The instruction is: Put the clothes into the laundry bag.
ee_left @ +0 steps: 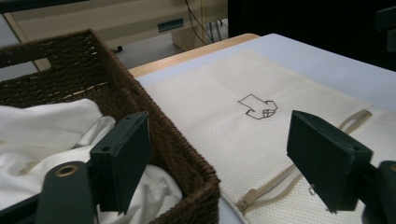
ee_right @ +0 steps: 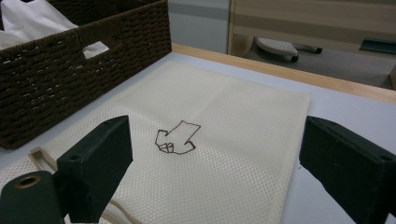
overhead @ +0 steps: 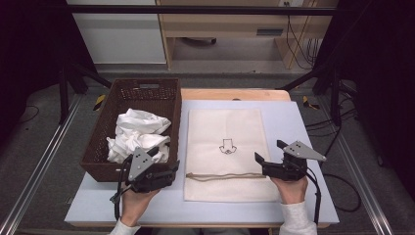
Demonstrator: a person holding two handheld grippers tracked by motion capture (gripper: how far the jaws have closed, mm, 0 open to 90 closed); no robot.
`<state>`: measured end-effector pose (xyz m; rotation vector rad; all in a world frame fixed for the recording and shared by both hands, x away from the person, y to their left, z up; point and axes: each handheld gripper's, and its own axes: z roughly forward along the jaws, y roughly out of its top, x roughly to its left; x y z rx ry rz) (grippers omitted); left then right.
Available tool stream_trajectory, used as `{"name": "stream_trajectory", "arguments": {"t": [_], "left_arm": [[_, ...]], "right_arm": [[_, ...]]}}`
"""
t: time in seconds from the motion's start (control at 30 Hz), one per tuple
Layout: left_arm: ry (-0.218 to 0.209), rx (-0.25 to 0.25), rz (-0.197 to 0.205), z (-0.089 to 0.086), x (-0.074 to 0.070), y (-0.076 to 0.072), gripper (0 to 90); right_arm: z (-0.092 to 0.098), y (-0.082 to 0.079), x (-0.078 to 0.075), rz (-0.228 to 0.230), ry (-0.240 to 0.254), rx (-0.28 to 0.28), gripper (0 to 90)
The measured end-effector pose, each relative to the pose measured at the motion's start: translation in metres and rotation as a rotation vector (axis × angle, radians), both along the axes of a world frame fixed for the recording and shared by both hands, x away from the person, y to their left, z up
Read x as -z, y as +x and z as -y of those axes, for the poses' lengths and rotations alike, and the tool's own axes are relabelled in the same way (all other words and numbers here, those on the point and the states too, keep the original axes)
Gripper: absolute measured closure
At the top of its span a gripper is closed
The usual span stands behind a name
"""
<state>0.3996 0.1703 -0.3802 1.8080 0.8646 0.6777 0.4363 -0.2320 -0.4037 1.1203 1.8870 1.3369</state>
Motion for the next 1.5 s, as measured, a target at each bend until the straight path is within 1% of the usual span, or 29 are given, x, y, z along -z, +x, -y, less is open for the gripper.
{"name": "stream_trajectory", "arguments": {"t": [0.07, 0.2, 0.3, 0.33, 0.37, 0.43, 0.5, 0.57, 0.6, 0.67, 0.7, 0.73, 0.77, 0.8, 0.83, 0.87, 0.93, 0.97, 1.0, 1.03, 1.1, 1.13, 1.17, 1.2, 1.27, 1.3, 1.33, 1.37, 1.5], "left_arm": [[-0.004, 0.006, -0.002, 0.003, 0.0, -0.001, 23.1], [0.014, 0.029, -0.001, 0.012, 0.002, -0.004, 25.0], [0.021, 0.047, 0.004, 0.019, 0.005, -0.007, 28.6], [0.024, 0.065, -0.006, 0.025, 0.008, -0.008, 31.1], [0.024, 0.065, -0.006, 0.025, 0.008, -0.008, 32.0], [0.038, 0.09, -0.012, 0.033, 0.012, -0.009, 34.8], [0.053, 0.107, -0.021, 0.04, 0.016, -0.009, 35.8], [0.069, 0.134, -0.035, 0.048, 0.022, -0.009, 40.6], [0.084, 0.152, -0.052, 0.055, 0.027, -0.009, 42.3], [0.089, 0.158, -0.054, 0.057, 0.029, -0.009, 43.8], [0.09, 0.168, -0.051, 0.061, 0.033, -0.01, 48.3], [0.093, 0.175, -0.047, 0.063, 0.036, -0.01, 48.3], [0.094, 0.177, -0.048, 0.065, 0.038, -0.01, 50.4], [0.098, 0.18, -0.051, 0.067, 0.041, -0.01, 55.4], [0.099, 0.183, -0.054, 0.069, 0.044, -0.01, 55.4], [0.101, 0.185, -0.057, 0.071, 0.046, -0.01, 57.9], [0.117, 0.198, -0.077, 0.077, 0.054, -0.009, 62.3], [0.117, 0.198, -0.077, 0.077, 0.054, -0.009, 64.7], [0.134, 0.213, -0.09, 0.082, 0.06, -0.009, 66.4], [0.134, 0.213, -0.09, 0.082, 0.06, -0.009, 68.5], [0.142, 0.231, -0.106, 0.087, 0.065, -0.009, 70.5], [0.155, 0.249, -0.121, 0.089, 0.068, -0.008, 74.5], [0.155, 0.249, -0.121, 0.089, 0.068, -0.008, 77.1], [0.158, 0.258, -0.135, 0.091, 0.071, -0.008, 77.1], [0.163, 0.272, -0.156, 0.094, 0.076, -0.006, 81.2], [0.164, 0.277, -0.17, 0.095, 0.078, -0.005, 83.3], [0.169, 0.283, -0.18, 0.096, 0.081, -0.004, 86.5], [0.176, 0.285, -0.186, 0.097, 0.082, -0.003, 86.5], [0.185, 0.299, -0.219, 0.101, 0.091, 0.0, 88.8]], "right_arm": [[-0.001, 0.0, 0.0, -0.001, -0.003, -0.001, 10.0], [-0.002, -0.001, 0.0, -0.001, -0.005, -0.004, 10.2], [-0.003, -0.001, 0.0, -0.003, -0.005, -0.005, 10.5], [-0.005, -0.001, 0.0, -0.004, -0.003, -0.009, 10.7], [-0.005, -0.001, 0.0, -0.004, -0.003, -0.009, 10.7], [-0.007, 0.0, 0.001, -0.007, -0.015, -0.02, 11.0], [-0.009, 0.0, 0.002, -0.01, -0.014, -0.02, 11.2], [-0.011, 0.0, 0.003, -0.015, -0.019, -0.028, 11.5], [-0.012, 0.001, 0.003, -0.016, -0.021, -0.034, 11.8], [-0.013, 0.001, 0.003, -0.02, -0.023, -0.038, 12.1], [-0.014, 0.001, 0.004, -0.022, -0.019, -0.042, 12.6], [-0.014, 0.001, 0.004, -0.022, -0.019, -0.042, 12.6], [-0.015, 0.001, 0.004, -0.021, -0.022, -0.044, 12.9], [-0.016, 0.001, 0.005, -0.028, -0.022, -0.046, 13.2], [-0.016, 0.001, 0.005, -0.028, -0.022, -0.046, 13.2], [-0.017, 0.002, 0.006, -0.029, -0.027, -0.049, 13.6], [-0.021, 0.003, 0.008, -0.039, -0.036, -0.062, 14.3], [-0.021, 0.003, 0.008, -0.039, -0.036, -0.062, 14.3], [-0.024, 0.003, 0.01, -0.046, -0.04, -0.069, 14.9], [-0.024, 0.003, 0.01, -0.046, -0.04, -0.069, 14.9], [-0.028, 0.004, 0.012, -0.056, -0.048, -0.08, 15.6], [-0.032, 0.005, 0.014, -0.065, -0.055, -0.09, 16.6], [-0.032, 0.005, 0.014, -0.065, -0.055, -0.09, 16.6], [-0.033, 0.006, 0.016, -0.07, -0.058, -0.097, 17.8], [-0.037, 0.008, 0.019, -0.084, -0.066, -0.114, 19.5], [-0.04, 0.009, 0.022, -0.097, -0.071, -0.124, 20.3], [-0.045, 0.011, 0.027, -0.119, -0.086, -0.141, 22.0], [-0.045, 0.011, 0.027, -0.119, -0.086, -0.141, 22.0], [-0.059, 0.017, 0.04, -0.166, -0.12, -0.175, 25.1]]}}
